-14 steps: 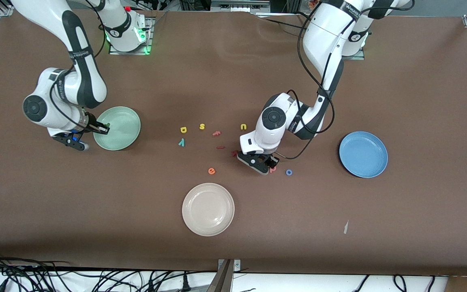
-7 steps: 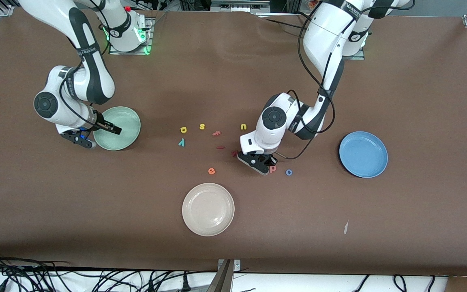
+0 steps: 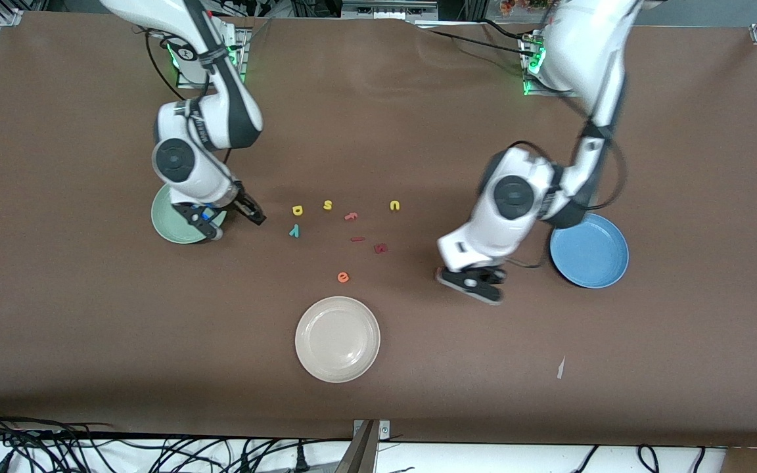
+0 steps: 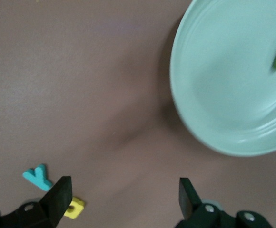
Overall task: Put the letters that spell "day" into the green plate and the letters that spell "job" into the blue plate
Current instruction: 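Release the cyan letter on the blue plate while the right gripper returns, then carry the yellow letter to the green plate while the left gripper reaches d, then drop the yellow letter on the green plate while the left gripper grasps d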
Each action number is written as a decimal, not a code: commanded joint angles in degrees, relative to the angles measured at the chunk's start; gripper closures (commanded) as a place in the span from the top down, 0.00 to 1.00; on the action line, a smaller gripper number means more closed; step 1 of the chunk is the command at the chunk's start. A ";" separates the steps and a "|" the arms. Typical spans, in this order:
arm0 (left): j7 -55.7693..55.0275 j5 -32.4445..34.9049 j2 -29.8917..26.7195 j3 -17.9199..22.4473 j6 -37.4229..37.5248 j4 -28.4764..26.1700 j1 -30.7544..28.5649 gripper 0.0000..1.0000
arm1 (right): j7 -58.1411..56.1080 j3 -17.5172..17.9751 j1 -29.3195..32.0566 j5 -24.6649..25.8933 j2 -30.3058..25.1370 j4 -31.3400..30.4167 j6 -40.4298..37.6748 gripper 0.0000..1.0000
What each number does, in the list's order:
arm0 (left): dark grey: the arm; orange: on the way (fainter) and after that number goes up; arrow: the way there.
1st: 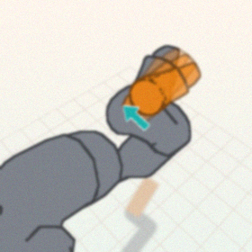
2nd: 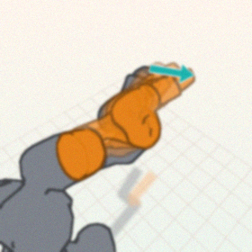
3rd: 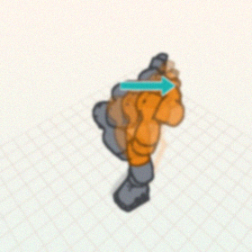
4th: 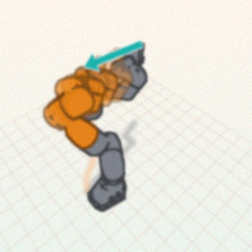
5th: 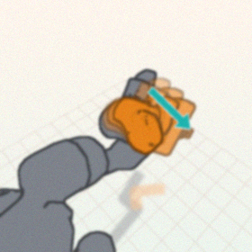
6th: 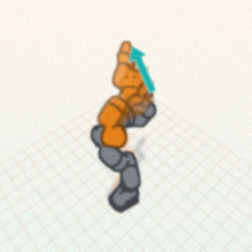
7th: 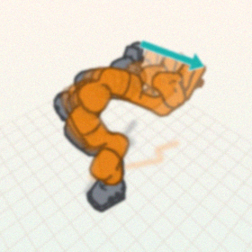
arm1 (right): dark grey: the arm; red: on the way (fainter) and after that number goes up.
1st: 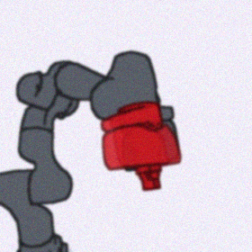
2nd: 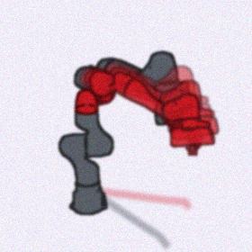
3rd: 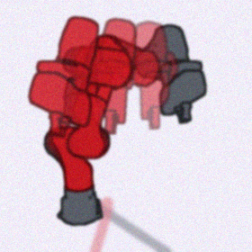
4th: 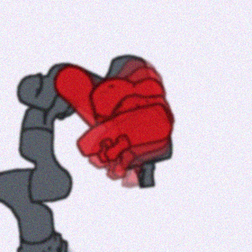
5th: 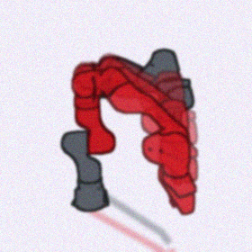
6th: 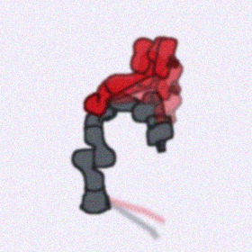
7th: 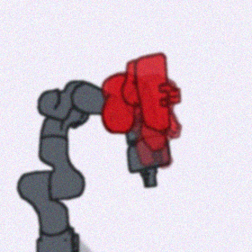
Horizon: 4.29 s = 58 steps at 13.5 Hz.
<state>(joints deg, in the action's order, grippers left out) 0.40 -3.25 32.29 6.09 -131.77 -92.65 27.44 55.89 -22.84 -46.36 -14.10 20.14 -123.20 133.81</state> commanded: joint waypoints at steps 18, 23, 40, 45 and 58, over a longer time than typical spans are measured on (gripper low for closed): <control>18.67 1.14 -14.45 -4.68 -4.90 -26.97 -19.97 0.51 | 15.91 1.04 -10.24 -2.16 8.69 0.94 12.70 0.77; 17.26 -2.44 -10.50 -5.83 -7.96 -21.09 -10.50 0.51 | 15.91 1.74 -10.24 -2.51 9.47 0.85 12.79 0.68; -6.56 -11.78 9.98 -5.57 -13.25 -2.27 2.18 0.53 | -16.83 -18.80 -9.98 -2.69 0.43 1.74 -11.12 0.00; -6.56 -12.83 11.83 -5.57 -15.01 -2.36 2.70 0.53 | -29.26 -23.21 -9.80 -4.26 0.60 -3.71 -6.73 0.45; -5.77 -12.92 12.63 -5.39 -16.41 -2.36 2.71 0.11 | -0.04 -14.00 -12.17 -5.93 8.50 9.29 -5.77 0.99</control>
<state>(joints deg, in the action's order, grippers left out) -6.46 -14.05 43.29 0.11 -147.23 -96.19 29.27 49.45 -38.68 -58.29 -18.23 24.24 -116.81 126.46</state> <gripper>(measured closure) 0.722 0.004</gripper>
